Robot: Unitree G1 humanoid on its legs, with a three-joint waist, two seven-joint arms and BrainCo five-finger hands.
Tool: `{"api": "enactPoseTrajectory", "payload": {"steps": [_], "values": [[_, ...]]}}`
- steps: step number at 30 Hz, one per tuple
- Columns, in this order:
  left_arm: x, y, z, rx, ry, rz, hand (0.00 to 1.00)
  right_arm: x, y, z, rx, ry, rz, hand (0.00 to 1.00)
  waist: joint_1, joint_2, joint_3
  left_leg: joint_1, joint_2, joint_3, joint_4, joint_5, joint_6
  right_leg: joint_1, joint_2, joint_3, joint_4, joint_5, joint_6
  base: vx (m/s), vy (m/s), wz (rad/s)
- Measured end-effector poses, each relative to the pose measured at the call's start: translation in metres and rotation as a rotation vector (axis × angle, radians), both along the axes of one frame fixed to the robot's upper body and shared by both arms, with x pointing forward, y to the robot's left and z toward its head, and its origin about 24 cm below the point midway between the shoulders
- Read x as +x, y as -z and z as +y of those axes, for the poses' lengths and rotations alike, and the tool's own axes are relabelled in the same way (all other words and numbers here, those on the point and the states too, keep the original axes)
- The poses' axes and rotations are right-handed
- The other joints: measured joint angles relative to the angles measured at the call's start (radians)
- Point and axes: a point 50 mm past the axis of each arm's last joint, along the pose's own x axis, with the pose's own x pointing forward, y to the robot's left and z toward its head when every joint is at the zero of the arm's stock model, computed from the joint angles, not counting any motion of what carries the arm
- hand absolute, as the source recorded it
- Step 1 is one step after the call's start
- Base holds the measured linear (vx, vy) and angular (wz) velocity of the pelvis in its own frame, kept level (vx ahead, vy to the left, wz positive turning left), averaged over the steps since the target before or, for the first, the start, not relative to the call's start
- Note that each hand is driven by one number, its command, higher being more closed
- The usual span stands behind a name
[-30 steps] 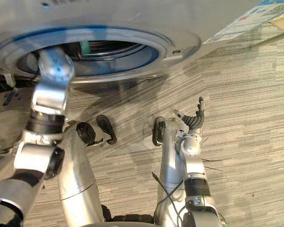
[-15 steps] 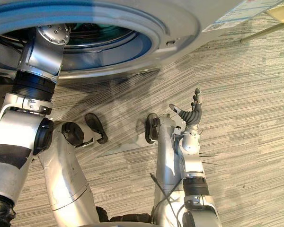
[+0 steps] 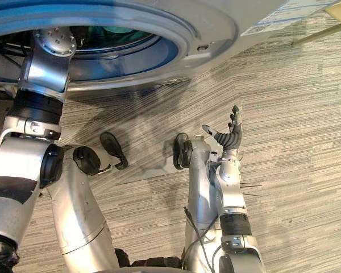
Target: Pick up the laundry basket with both hands and put the clothes into the washing machine.
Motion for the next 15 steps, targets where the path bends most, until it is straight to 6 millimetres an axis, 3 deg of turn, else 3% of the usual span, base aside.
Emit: {"api": "enactPoseTrajectory", "payload": {"steps": [1, 4, 6, 7, 9, 10, 12, 15], "values": [[0.000, 0.008, 0.003, -0.020, 0.001, 0.012, 0.00, -0.001, 0.003, 0.001, 0.007, -0.001, 0.012, 0.00, 0.001, 0.000, 0.000, 0.017, 0.000, 0.000, -0.010, 0.001, -0.002, 0.020, 0.000, -0.004, -0.011, 0.000, 0.000, 0.04, -0.039, 0.03], [-0.002, 0.071, 0.007, -0.161, 0.061, 0.111, 0.00, -0.009, 0.020, 0.004, 0.023, 0.004, 0.081, 0.00, 0.012, 0.006, -0.033, 0.106, -0.003, 0.004, -0.088, 0.010, -0.017, 0.113, 0.002, -0.022, -0.092, 0.004, -0.009, 0.04, -0.041, 0.04], [-0.012, 0.144, -0.006, -0.271, 0.125, 0.257, 0.00, -0.018, 0.041, 0.002, 0.031, 0.015, 0.171, 0.00, 0.026, 0.008, -0.094, 0.187, -0.005, 0.024, -0.166, 0.015, -0.026, 0.191, 0.002, -0.033, -0.171, 0.007, -0.013, 0.09, -0.051, 0.05], [-0.015, 0.162, -0.008, -0.301, 0.130, 0.301, 0.00, -0.020, 0.045, 0.001, 0.032, 0.017, 0.191, 0.00, 0.030, 0.008, -0.103, 0.215, -0.007, 0.031, -0.191, 0.019, -0.030, 0.217, 0.002, -0.035, -0.196, 0.010, -0.017, 0.12, -0.034, 0.12], [-0.042, 0.238, -0.010, -0.400, 0.113, 0.507, 0.00, -0.029, 0.061, 0.000, 0.038, 0.019, 0.264, 0.00, 0.037, 0.013, -0.110, 0.363, -0.028, 0.043, -0.291, 0.042, -0.042, 0.368, -0.002, -0.048, -0.293, 0.022, -0.022, 0.15, -0.029, 0.20], [-0.049, 0.254, -0.011, -0.416, 0.110, 0.555, 0.00, -0.032, 0.066, -0.001, 0.040, 0.020, 0.285, 0.00, 0.041, 0.016, -0.112, 0.399, -0.033, 0.046, -0.317, 0.047, -0.044, 0.408, -0.002, -0.056, -0.320, 0.023, -0.021, 0.17, -0.025, 0.27], [-0.083, 0.312, -0.012, -0.471, 0.089, 0.746, 0.00, -0.050, 0.092, -0.006, 0.044, 0.017, 0.404, 0.00, 0.058, 0.023, -0.160, 0.529, -0.057, 0.054, -0.434, 0.073, -0.057, 0.545, -0.018, -0.086, -0.427, 0.038, -0.021, 0.19, -0.033, 0.35], [-0.120, 0.359, -0.008, -0.493, 0.061, 0.935, 0.00, -0.065, 0.115, -0.007, 0.053, 0.007, 0.511, 0.00, 0.064, 0.042, -0.181, 0.709, -0.078, 0.065, -0.568, 0.098, -0.068, 0.728, -0.024, -0.116, -0.556, 0.077, -0.014, 0.22, -0.008, 0.26]]}}
